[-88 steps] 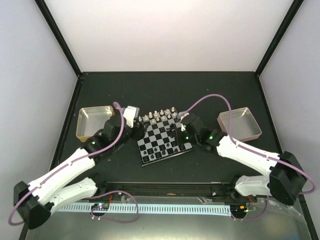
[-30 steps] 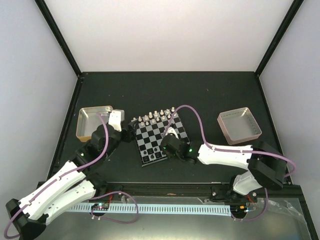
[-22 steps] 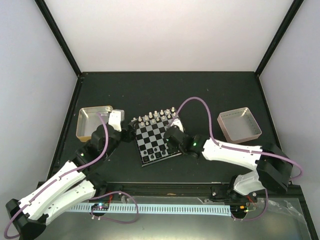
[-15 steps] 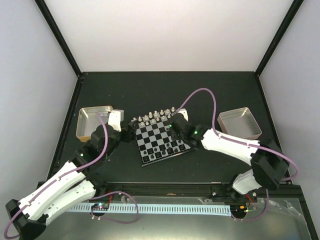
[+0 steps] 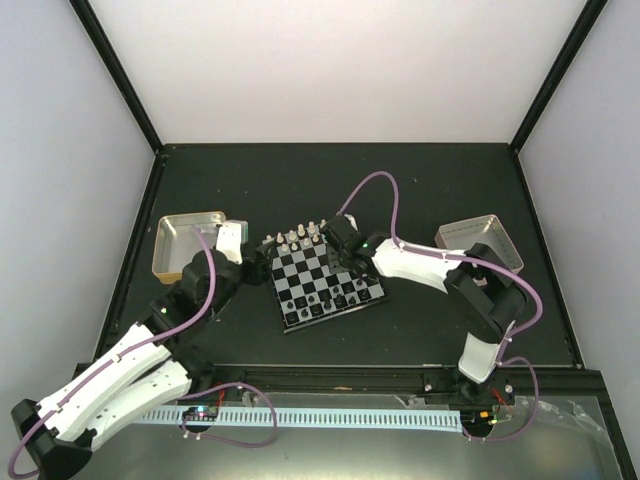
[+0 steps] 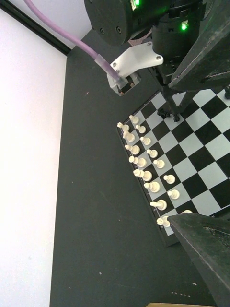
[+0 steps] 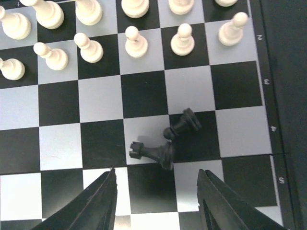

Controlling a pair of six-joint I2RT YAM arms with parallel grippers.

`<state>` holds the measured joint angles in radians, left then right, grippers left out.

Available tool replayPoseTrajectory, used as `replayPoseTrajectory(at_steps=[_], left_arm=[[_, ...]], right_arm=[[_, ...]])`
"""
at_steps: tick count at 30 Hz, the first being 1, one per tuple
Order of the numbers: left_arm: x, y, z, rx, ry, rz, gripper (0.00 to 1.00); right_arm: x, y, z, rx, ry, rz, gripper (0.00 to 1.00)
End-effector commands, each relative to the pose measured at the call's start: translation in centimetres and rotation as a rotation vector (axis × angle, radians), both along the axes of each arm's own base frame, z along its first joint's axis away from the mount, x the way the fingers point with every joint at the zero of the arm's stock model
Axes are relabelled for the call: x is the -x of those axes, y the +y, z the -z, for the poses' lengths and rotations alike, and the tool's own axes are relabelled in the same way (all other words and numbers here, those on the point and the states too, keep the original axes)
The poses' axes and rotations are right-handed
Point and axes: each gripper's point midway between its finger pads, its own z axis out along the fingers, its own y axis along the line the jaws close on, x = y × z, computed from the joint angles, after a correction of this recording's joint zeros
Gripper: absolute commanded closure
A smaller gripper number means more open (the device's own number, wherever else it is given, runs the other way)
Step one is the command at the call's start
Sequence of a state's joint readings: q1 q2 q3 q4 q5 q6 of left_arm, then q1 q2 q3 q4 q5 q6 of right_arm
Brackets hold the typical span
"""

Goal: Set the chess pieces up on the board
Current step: Pick up the chess piece from the chessboard.

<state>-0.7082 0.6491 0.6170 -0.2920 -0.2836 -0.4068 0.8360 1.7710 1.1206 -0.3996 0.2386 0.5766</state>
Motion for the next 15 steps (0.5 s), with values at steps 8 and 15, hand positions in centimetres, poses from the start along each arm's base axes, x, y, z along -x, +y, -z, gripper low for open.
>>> replayPoseTrajectory(at_steps=[8, 15], left_arm=[[0.0, -0.4, 0.4, 0.011, 0.016, 0.013, 0.29], [-0.1, -0.6, 0.4, 0.011, 0.019, 0.017, 0.29]], right_arm=[[-1.7, 1.5, 0.5, -0.011, -0.01, -0.069, 0.66], [-1.6, 2.5, 0.6, -0.034, -0.009, -0.156, 0.66]])
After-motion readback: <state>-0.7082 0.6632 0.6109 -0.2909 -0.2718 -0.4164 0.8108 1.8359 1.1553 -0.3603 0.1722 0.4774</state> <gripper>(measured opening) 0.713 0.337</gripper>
